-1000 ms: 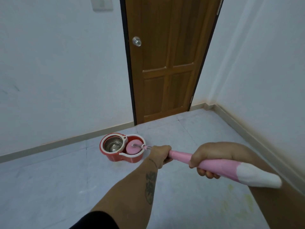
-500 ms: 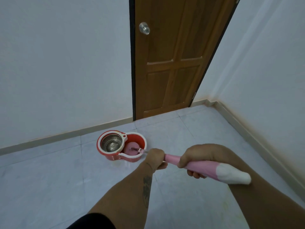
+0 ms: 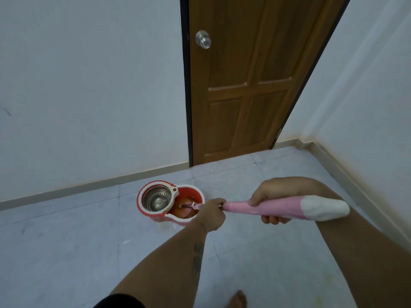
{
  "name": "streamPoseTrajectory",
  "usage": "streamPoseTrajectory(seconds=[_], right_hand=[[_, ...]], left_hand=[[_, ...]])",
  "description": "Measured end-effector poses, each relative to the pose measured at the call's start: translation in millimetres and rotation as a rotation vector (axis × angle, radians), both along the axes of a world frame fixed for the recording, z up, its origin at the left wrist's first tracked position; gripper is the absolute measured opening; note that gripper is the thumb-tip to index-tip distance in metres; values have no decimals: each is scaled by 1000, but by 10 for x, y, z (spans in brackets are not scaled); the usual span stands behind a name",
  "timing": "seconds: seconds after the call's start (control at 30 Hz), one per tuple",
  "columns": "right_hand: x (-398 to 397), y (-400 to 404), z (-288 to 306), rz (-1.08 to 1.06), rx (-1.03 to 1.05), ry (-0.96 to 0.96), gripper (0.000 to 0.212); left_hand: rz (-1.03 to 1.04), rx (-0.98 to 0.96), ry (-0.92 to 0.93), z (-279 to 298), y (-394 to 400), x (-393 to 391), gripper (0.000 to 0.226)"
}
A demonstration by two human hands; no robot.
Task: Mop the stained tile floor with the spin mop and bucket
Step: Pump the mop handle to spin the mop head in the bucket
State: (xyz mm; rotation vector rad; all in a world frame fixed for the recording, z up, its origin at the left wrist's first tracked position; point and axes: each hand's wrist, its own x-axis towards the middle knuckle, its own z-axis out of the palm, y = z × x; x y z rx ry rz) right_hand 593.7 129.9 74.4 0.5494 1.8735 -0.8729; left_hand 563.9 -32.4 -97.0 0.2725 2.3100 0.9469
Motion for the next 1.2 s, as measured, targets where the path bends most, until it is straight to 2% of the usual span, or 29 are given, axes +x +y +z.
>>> streamPoseTrajectory(seconds=[0.03,0.1,0.2,0.37,0.47,0.53,0.7,0.8,0.9,1.03,1.2], right_hand=[[-96,92,67,-11,-19,-12,33],[-260,252,205,-27,-64,-69,40],[-513,475,374,38,-67,30,41],[-771,657,293,-110,-371,31,28],[-799,625,144,-299,-640,219,25],[-830,457,140,-402,-687,427,34],[-1248,-153,110,-299,-296,795,40],[-1545,-505,47,-347,-90,953,43],[-1810,-771,-20,-340,27,964,44],[-2136,-1060,-43,-302,11,869,31],[-2442,-1424,41,-217,60,965,35]], left_hand=[[8,7,84,10,62,-99,35],[-88,-100,206,-31,200,-277,29],[-54,-84,211,-75,327,-465,21],[83,-34,221,-108,422,-600,20],[137,-44,242,-77,361,-828,21],[159,-24,217,-17,280,-1065,25],[181,-8,123,70,66,-1573,32],[177,14,104,69,-118,-1840,31],[121,53,84,97,-303,-2111,25],[73,103,-37,156,-548,-2427,7],[61,116,-100,160,-847,-2717,13]])
